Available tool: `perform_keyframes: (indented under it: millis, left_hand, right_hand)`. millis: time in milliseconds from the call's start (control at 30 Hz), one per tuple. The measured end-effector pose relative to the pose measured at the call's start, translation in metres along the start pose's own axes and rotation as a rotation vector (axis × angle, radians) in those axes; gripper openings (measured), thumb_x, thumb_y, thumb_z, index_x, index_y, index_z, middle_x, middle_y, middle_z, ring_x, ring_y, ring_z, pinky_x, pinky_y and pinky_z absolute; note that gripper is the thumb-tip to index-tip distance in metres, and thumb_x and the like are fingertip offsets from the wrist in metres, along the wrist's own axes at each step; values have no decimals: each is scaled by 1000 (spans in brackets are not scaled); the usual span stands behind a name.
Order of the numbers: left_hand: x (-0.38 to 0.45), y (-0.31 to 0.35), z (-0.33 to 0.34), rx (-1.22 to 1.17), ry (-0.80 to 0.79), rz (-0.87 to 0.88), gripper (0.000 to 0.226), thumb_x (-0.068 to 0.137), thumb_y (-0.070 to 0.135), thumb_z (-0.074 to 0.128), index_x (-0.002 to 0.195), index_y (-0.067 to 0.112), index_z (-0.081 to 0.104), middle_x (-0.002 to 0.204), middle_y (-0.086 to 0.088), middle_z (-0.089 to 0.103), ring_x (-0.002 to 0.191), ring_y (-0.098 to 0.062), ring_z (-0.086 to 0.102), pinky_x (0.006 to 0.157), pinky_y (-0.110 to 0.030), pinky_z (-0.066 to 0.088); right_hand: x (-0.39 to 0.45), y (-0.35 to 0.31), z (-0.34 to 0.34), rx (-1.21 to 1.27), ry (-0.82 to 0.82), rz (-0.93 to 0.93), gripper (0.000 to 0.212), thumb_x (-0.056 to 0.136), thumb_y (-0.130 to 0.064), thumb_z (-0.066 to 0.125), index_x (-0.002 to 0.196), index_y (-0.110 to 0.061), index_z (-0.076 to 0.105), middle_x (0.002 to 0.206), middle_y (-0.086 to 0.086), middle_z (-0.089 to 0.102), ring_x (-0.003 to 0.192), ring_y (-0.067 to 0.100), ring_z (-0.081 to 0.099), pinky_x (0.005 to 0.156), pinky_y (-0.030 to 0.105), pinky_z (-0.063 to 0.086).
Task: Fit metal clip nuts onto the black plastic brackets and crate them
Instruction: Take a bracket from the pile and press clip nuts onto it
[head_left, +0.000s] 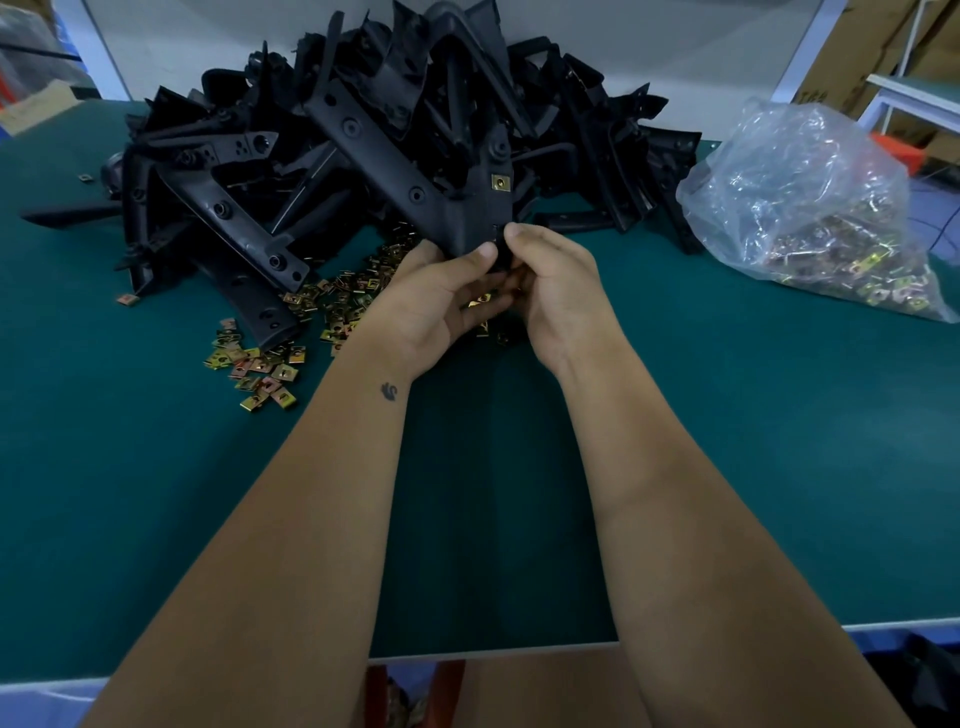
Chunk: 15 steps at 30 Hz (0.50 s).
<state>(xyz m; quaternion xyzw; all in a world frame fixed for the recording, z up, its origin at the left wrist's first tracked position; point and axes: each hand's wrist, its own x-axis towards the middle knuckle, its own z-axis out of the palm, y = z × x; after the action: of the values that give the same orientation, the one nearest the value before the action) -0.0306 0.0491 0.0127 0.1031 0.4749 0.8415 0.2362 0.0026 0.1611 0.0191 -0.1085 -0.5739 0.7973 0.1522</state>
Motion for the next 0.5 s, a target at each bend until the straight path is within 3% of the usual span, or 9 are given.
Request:
perform_keyframes:
  millis: [100,233,367,500]
  left_hand:
    - [-2,1,0,46,1,-10,33,97,8,59,127,2,46,104,-10,68,81,-17,68,72,-34,60]
    - [-5,3,1,111,28,-35,53,98,12,59,141,-9,38,121,-18,61,98,-24,63,71,-35,61]
    - [-7,6,0,156,-10,-53,56,99,16,57,143,-10,36,119,-19,57,100,-26,57,65,-31,59]
    - [-6,7,0,170,-47,-73,44,100,16,53,137,-7,46,106,-14,61,82,-17,60,64,-30,59]
  right_hand:
    - [0,2,0,-26,0,2,21,96,-13,59,75,-15,62,72,3,60,64,16,54,59,28,47]
    - [0,2,-2,-59,7,3,22,95,-14,60,73,-16,62,73,4,56,66,17,50,57,28,44]
    - [-1,1,-2,-33,0,15,23,95,-14,60,72,-15,60,67,1,53,59,13,46,53,26,42]
    - [-1,0,-3,-34,-10,26,25,95,-13,59,70,-15,58,65,1,52,56,12,44,55,29,41]
